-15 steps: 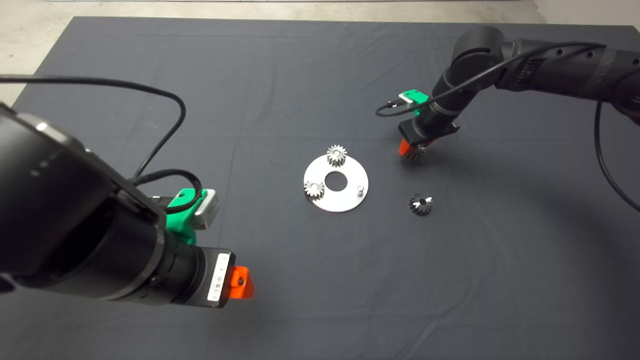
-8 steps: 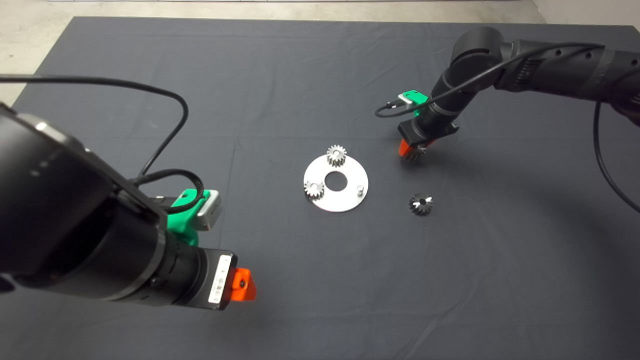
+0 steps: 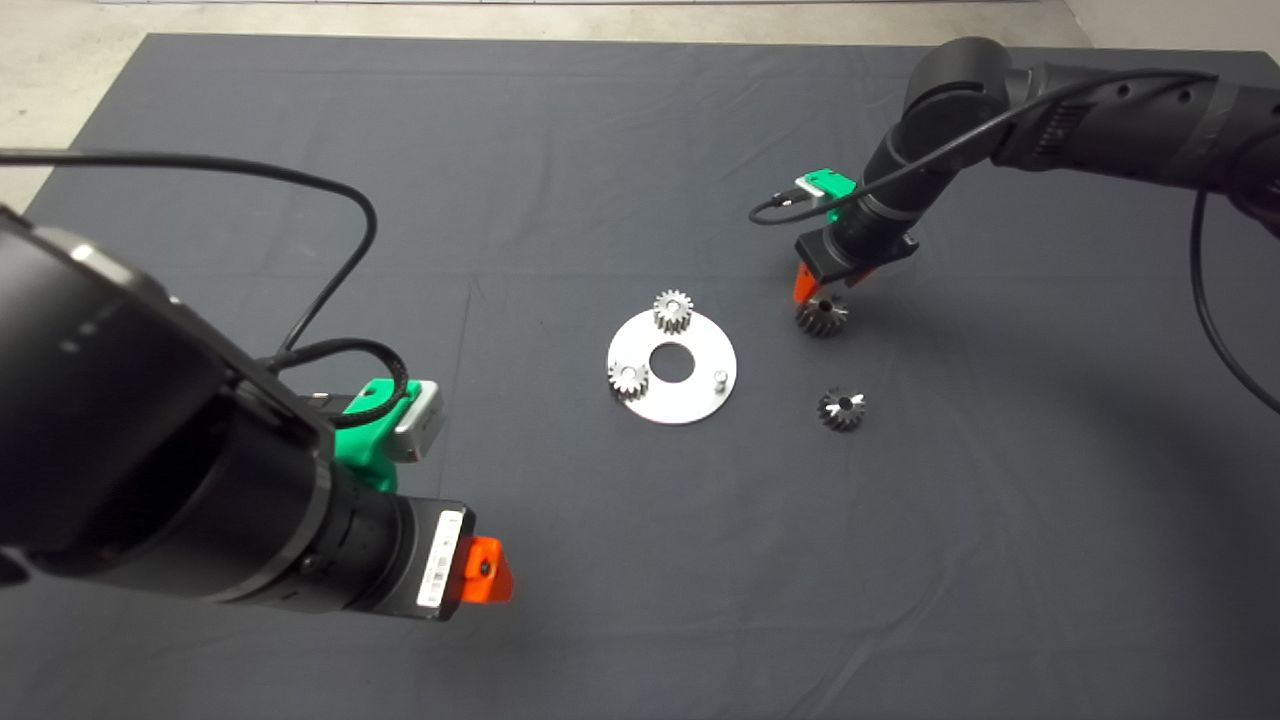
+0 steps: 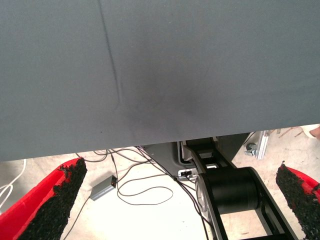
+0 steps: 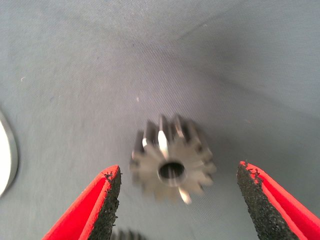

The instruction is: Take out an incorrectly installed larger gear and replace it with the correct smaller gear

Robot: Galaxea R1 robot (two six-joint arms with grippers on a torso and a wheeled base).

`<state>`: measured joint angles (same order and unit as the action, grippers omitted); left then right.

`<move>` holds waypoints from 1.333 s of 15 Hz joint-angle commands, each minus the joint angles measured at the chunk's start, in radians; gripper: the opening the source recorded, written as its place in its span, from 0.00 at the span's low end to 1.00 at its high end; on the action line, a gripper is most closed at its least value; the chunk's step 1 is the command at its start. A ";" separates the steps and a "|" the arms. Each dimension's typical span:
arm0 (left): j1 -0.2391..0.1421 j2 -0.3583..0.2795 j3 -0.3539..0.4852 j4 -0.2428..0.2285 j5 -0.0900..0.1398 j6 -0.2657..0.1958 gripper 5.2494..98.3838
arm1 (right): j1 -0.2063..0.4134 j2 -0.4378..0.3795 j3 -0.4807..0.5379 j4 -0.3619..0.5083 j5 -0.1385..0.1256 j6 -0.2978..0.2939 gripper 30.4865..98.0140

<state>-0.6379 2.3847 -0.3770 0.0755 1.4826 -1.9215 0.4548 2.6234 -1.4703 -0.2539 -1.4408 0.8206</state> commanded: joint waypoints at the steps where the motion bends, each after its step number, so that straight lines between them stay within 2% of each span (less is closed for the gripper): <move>1: -0.020 -0.002 0.015 -0.016 -0.001 0.002 0.99 | 0.132 0.005 0.083 0.033 -0.108 0.002 0.47; 3: -0.020 -0.002 0.015 -0.016 -0.002 0.001 0.99 | 0.153 0.004 0.125 0.050 -0.151 0.005 0.55; 6: -0.020 -0.002 0.015 -0.016 -0.001 0.001 0.99 | 0.153 -0.007 0.162 0.103 -0.155 0.008 0.61; 8: -0.021 0.000 0.015 -0.016 0.000 0.004 0.99 | 0.151 -0.007 0.162 0.111 -0.155 0.008 0.63; 10: -0.022 0.000 0.014 -0.016 0.001 0.004 0.99 | 0.150 -0.010 0.171 0.113 -0.157 0.009 0.70; 13: -0.022 0.002 0.014 -0.016 -0.001 0.004 0.99 | 0.116 -0.061 0.275 0.110 -0.159 0.009 0.77; 15: -0.022 0.003 0.014 -0.016 -0.001 0.004 0.99 | 0.095 -0.094 0.319 0.108 -0.159 0.009 0.77; 16: -0.021 0.003 0.014 -0.016 -0.001 0.004 0.99 | 0.087 -0.111 0.348 0.110 -0.164 0.009 0.83; 18: -0.020 0.005 0.014 -0.016 -0.002 0.004 0.99 | 0.078 -0.148 0.424 0.113 -0.164 0.011 0.85; 20: -0.020 0.010 0.014 -0.016 -0.002 0.003 0.99 | 0.072 -0.159 0.451 0.114 -0.165 0.011 0.89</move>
<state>-0.6379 2.3874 -0.3770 0.0755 1.4811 -1.9211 0.5224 2.5113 -1.1175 -0.1751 -1.5268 0.8253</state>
